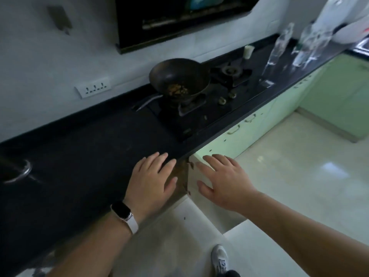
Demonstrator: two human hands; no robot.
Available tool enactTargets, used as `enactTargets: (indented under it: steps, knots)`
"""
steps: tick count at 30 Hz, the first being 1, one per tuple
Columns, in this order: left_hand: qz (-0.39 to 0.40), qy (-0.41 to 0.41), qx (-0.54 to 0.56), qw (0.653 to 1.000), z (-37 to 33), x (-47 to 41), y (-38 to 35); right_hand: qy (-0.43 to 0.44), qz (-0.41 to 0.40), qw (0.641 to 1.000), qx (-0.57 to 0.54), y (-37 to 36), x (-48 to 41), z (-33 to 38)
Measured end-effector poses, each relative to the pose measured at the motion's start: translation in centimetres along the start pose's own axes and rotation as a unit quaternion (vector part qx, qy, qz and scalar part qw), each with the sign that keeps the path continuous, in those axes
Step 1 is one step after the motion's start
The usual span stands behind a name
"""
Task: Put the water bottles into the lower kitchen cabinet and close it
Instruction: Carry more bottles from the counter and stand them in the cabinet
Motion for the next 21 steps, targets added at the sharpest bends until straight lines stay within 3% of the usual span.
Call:
enactTargets:
  steps: [11, 21]
  knots:
    - [-0.012, -0.175, 0.055, 0.983, -5.1, -3.4, 1.2, -0.191, -0.055, 0.98, 0.032, 2.9, 8.7, -0.8]
    - [-0.019, -0.218, 0.052, 0.974, -13.9, -7.9, 0.3, -0.234, -0.079, 0.967, 0.056, 3.8, 13.6, -9.9]
Point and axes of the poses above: each hand's wrist, its own x-axis away from the middle knuckle, its own y-axis out of the back of the hand, z = x × y, the point moved 2 cm from there along -x, towards the middle knuckle, and after that the axes turned 3 degrees about y, right-handed, at the moved point
